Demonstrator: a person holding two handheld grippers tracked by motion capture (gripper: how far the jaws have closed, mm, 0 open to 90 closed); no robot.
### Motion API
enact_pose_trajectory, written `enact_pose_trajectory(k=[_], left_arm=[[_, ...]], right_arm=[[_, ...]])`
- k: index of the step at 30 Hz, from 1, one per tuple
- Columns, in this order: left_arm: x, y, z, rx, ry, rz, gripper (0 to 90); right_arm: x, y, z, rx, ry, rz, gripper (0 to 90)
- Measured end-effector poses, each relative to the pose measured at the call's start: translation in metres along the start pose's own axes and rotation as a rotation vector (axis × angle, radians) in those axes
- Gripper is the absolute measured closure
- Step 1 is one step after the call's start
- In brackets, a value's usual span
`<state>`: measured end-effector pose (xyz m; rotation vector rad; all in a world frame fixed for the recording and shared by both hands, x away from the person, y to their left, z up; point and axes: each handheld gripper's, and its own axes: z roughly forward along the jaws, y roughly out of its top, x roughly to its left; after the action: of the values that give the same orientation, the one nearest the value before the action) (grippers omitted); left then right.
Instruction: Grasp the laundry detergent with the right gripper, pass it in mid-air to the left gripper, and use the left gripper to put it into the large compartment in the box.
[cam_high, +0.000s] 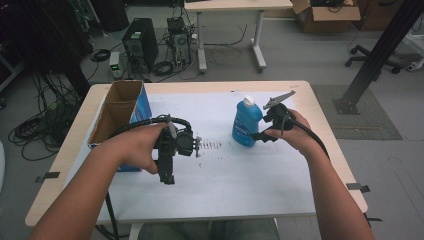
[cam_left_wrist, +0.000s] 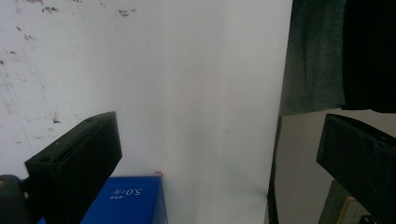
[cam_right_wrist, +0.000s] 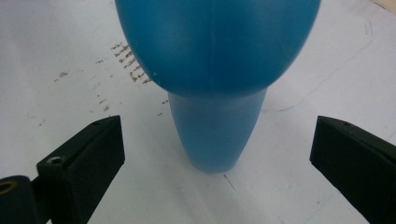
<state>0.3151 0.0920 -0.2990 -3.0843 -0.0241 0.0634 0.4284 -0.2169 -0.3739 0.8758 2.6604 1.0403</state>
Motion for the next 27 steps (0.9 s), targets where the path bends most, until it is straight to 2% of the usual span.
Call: enact_pose_trajectory(k=[15,27], left_arm=[[0.001,-0.001,0.004,0.0,-0.004,0.003,0.4],[0.001,-0.001,0.006,0.002,-0.007,0.004,0.4]], right_arm=[[0.002,-0.002,0.01,-0.079,-0.035,-0.007,2.8],[0.004,-0.005,0.018,-0.13,-0.021,-0.001,2.6]])
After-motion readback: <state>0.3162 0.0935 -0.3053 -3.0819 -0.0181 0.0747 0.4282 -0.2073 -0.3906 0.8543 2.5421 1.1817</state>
